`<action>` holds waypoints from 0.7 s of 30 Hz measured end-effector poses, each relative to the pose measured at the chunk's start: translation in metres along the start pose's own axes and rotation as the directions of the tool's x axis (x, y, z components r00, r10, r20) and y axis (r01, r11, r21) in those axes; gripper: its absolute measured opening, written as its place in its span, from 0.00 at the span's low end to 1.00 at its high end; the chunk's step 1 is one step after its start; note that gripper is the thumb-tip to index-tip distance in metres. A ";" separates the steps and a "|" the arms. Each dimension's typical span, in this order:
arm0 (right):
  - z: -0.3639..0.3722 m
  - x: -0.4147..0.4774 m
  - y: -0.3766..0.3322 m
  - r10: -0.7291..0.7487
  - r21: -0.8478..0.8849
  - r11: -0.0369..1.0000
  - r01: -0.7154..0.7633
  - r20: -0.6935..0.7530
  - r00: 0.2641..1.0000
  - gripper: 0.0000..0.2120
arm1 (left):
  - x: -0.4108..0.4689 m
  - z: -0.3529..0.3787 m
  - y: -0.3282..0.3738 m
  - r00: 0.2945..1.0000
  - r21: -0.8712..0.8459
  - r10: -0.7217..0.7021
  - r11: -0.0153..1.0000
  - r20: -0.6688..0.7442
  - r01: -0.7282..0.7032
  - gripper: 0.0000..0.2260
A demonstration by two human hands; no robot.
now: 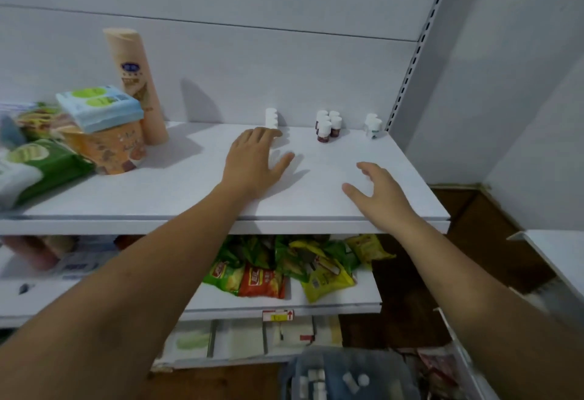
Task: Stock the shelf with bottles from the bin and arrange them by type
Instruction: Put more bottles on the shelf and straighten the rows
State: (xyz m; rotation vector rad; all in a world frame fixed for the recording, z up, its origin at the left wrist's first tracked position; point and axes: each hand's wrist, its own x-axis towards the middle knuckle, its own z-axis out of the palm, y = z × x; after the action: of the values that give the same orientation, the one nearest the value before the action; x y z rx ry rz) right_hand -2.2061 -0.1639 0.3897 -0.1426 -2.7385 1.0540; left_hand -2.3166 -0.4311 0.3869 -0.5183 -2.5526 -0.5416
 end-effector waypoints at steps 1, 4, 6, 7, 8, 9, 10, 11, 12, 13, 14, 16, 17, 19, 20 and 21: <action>0.001 -0.017 -0.004 -0.024 -0.010 1.000 0.024 -0.004 1.000 0.30 | -0.005 -0.006 0.004 1.000 -0.034 0.019 0.999 -0.006 -0.020 0.25; 0.001 -0.066 -0.010 -0.116 0.005 0.993 0.116 -0.021 0.993 0.27 | -0.038 -0.027 0.026 0.999 -0.167 0.054 0.984 -0.011 -0.055 0.23; 0.003 -0.098 -0.006 -0.201 0.016 0.979 0.202 -0.050 0.978 0.25 | -0.080 -0.037 0.046 0.991 -0.208 0.128 0.969 -0.031 -0.132 0.21; 0.005 -0.113 -0.001 -0.246 0.020 0.969 0.248 -0.069 0.967 0.24 | -0.104 -0.040 0.056 0.985 -0.224 0.165 0.960 -0.041 -0.170 0.20; 0.008 -0.128 0.006 -0.285 0.024 0.957 0.288 -0.083 0.955 0.23 | -0.130 -0.039 0.066 0.981 -0.242 0.190 0.950 -0.047 -0.196 0.20; 0.012 -0.141 0.015 -0.309 0.031 0.949 0.313 -0.086 0.947 0.22 | -0.156 -0.036 0.074 0.979 -0.257 0.198 0.945 -0.045 -0.203 0.19; 0.016 -0.154 0.025 -0.316 0.043 0.947 0.319 -0.071 0.946 0.21 | -0.182 -0.031 0.083 0.982 -0.266 0.187 0.946 -0.022 -0.186 0.19; 0.020 -0.167 0.037 -0.310 0.052 0.949 0.312 -0.047 0.950 0.20 | -0.208 -0.023 0.091 0.987 -0.268 0.157 0.953 0.028 -0.143 0.19; 0.024 -0.180 0.050 -0.288 0.058 0.956 0.289 -0.012 0.957 0.20 | -0.233 -0.013 0.098 0.988 -0.261 0.115 0.962 0.103 -0.085 0.21; 0.029 -0.192 0.063 -0.245 0.062 0.968 0.242 0.037 0.969 0.21 | -0.259 -0.002 0.104 0.979 -0.248 0.070 0.969 0.190 -0.022 0.22; 0.034 -0.205 0.077 -0.184 0.060 0.982 0.179 0.098 0.978 0.23 | -0.283 0.009 0.108 0.962 -0.235 0.028 0.971 0.271 0.038 0.23; 0.047 -0.226 0.108 -0.058 0.048 0.998 0.048 0.216 0.975 0.25 | -0.327 0.032 0.111 0.909 -0.225 -0.029 0.965 0.415 0.133 0.26; 0.054 -0.236 0.123 -0.005 0.046 0.999 -0.007 0.256 0.967 0.26 | -0.346 0.043 0.112 0.878 -0.215 -0.050 0.961 0.477 0.172 0.27; 0.071 -0.253 0.155 0.106 0.028 0.992 -0.121 0.318 0.942 0.27 | -0.377 0.064 0.113 0.806 -0.168 -0.104 0.955 0.582 0.245 0.28; 0.079 -0.262 0.168 0.162 0.009 0.984 -0.176 0.350 0.923 0.28 | -0.391 0.076 0.114 0.770 -0.148 -0.131 0.948 0.624 0.281 0.28; 0.089 -0.270 0.183 0.214 -0.002 0.973 -0.230 0.379 0.900 0.28 | -0.402 0.086 0.116 0.734 -0.130 -0.156 0.939 0.661 0.317 0.28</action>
State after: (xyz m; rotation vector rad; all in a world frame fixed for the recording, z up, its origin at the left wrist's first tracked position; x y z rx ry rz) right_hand -1.9602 -0.1303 0.1604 -0.2784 -3.0976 1.3216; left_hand -1.9690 -0.3971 0.1415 -0.5245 -3.2738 -0.8965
